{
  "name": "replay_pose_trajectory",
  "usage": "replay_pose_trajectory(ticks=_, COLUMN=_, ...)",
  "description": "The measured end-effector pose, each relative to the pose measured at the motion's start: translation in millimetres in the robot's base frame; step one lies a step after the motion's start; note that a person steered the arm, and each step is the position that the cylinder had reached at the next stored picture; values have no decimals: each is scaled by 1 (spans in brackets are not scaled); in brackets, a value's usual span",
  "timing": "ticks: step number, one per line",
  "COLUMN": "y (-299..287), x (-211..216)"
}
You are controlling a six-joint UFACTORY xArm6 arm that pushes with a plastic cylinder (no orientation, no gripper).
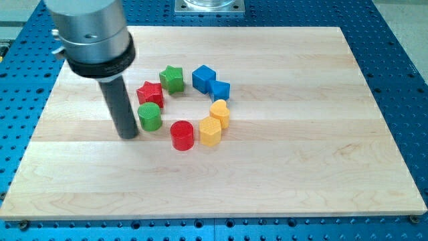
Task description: Move the green circle into the blue cube
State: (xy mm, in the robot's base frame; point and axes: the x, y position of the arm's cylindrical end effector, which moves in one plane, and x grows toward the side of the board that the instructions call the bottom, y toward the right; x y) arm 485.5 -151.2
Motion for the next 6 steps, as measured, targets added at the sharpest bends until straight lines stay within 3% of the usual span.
replay_pose_trajectory(ticks=1, y=17, x=-10)
replay_pose_trajectory(ticks=3, y=130, x=-22)
replay_pose_trajectory(ticks=5, y=130, x=-22)
replay_pose_trajectory(ticks=6, y=145, x=-44)
